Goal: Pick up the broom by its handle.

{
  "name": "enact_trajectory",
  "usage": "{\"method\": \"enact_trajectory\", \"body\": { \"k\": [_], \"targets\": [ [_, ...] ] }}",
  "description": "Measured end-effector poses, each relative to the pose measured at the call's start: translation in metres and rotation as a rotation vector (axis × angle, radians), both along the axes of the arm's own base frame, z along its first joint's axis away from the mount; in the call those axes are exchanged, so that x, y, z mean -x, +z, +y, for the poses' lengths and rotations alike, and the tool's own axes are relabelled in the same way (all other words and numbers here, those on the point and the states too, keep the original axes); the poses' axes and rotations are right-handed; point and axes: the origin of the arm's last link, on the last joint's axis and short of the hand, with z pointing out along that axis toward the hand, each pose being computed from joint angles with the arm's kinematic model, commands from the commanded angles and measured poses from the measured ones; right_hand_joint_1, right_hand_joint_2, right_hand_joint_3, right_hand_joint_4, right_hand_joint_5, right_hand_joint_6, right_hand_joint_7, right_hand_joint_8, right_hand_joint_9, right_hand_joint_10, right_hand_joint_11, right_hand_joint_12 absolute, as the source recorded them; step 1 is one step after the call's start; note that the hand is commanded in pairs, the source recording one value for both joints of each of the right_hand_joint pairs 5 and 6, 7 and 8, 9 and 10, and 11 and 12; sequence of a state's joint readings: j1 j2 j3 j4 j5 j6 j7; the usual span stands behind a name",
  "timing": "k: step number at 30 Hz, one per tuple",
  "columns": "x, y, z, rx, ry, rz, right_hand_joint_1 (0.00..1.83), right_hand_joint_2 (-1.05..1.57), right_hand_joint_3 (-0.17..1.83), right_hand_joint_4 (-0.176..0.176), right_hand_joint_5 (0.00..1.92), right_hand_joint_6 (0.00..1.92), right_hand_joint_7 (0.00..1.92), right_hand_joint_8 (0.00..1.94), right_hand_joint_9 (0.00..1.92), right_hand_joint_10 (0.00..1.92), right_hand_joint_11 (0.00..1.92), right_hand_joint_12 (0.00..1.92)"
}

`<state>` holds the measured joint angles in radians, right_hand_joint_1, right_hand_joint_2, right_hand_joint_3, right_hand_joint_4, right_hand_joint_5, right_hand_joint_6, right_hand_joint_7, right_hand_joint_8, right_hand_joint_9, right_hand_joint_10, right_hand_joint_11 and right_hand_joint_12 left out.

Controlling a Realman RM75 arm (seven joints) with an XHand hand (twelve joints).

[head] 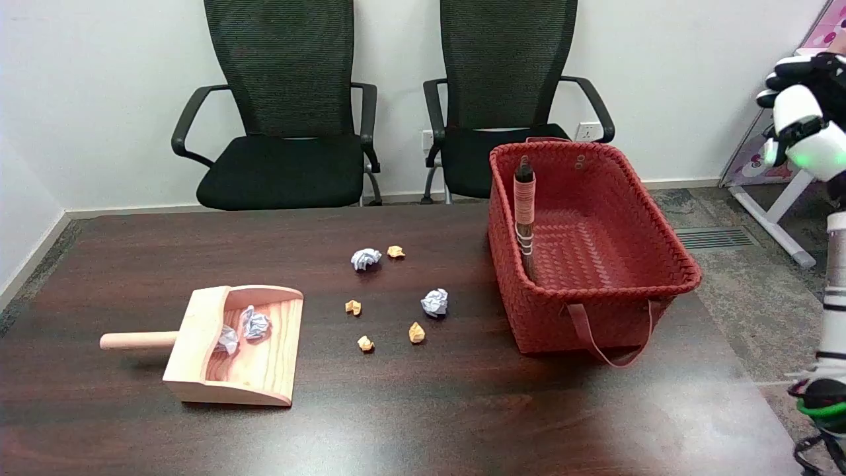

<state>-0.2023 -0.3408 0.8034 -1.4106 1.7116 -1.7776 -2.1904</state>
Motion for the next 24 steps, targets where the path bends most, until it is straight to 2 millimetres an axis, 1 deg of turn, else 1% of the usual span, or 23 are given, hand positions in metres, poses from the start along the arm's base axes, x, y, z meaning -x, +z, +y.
{"method": "enact_trajectory", "body": {
  "k": [9, 22, 24],
  "targets": [
    [0.009, -0.002, 0.008, -0.145, -0.022, 0.038, 0.82, 0.63, 1.08, -0.176, 0.64, 0.64, 0.64, 0.64, 0.80, 0.80, 1.54, 1.54],
    [0.016, -0.004, 0.014, -0.328, -0.034, 0.038, 0.82, 0.63, 1.04, -0.176, 0.62, 0.62, 0.62, 0.62, 0.78, 0.78, 1.53, 1.53],
    [0.017, -0.005, 0.015, -0.348, -0.039, 0.040, 0.83, 0.58, 1.05, -0.176, 0.63, 0.63, 0.63, 0.63, 0.76, 0.76, 1.51, 1.51]
  ]
}}
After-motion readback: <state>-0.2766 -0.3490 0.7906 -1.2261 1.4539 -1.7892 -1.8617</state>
